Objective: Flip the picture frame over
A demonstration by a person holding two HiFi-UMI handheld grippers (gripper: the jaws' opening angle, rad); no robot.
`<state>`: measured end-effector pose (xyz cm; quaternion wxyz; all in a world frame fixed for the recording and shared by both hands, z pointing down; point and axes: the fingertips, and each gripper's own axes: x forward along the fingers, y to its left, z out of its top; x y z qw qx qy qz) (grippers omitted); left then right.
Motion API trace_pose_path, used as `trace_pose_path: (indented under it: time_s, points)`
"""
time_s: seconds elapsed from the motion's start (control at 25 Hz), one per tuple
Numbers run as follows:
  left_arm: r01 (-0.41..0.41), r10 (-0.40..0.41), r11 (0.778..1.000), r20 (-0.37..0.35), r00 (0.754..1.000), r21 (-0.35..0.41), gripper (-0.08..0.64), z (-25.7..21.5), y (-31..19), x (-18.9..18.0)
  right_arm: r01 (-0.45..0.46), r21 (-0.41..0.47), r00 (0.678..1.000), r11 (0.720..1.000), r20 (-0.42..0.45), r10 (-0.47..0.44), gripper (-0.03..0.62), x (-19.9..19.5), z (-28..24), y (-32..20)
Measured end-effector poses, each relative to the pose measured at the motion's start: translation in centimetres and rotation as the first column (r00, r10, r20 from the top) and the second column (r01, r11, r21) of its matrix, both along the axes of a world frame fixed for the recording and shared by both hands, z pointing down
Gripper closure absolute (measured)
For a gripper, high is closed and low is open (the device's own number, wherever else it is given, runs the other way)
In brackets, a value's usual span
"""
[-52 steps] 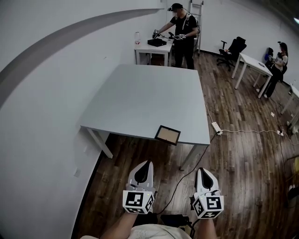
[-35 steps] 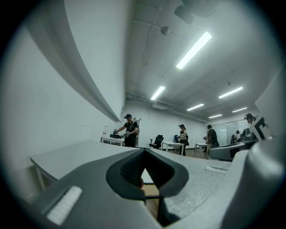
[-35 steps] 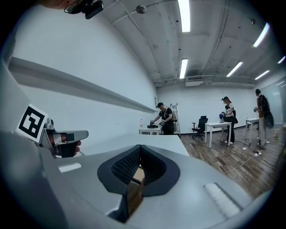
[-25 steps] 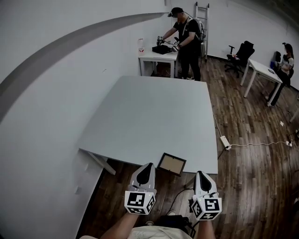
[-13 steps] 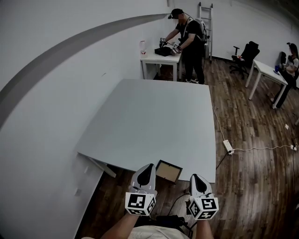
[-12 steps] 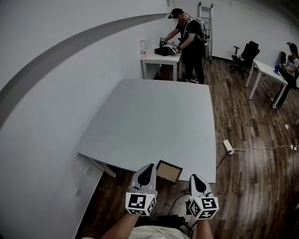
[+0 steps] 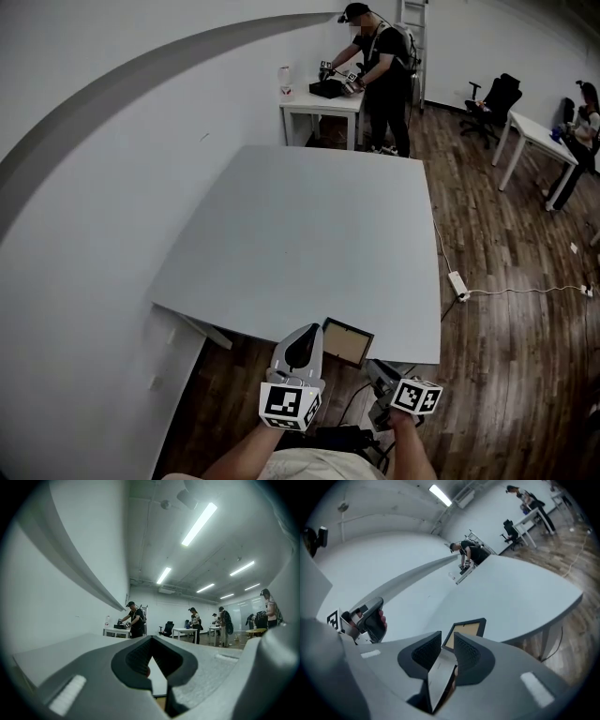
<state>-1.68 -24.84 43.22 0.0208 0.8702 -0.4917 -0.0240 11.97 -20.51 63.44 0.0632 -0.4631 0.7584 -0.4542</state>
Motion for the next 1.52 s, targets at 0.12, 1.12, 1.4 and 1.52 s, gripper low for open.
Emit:
trace_pose_path:
  time_s: [0.12, 1.12, 1.4, 1.52]
  points:
    - [-0.011, 0.011, 1.000, -0.005, 1.000, -0.003, 0.560, 0.3, -0.4, 0.0, 0.021, -0.078, 0.995, 0.997, 0.101, -0.013, 0.446, -0.2, 3.2, -0.1]
    - [-0.018, 0.018, 1.000, 0.019, 1.000, -0.016, 0.560, 0.8, -2.2, -0.3, -0.050, -0.164, 0.912, 0.985, 0.395, 0.112, 0.488, -1.2, 8.2, -2.3]
    - [-0.026, 0.026, 1.000, 0.001, 1.000, -0.009, 0.560, 0.4, -2.1, -0.4, -0.079, -0.057, 0.918, 0.995, 0.386, 0.095, 0.497, -0.9, 4.9, -3.2]
    - [-0.029, 0.029, 1.000, -0.002, 1.000, -0.006, 0.560, 0.3, -1.9, -0.4, -0.109, -0.064, 0.934, 0.992, 0.336, 0.125, 0.497, -0.2, 4.1, -3.2]
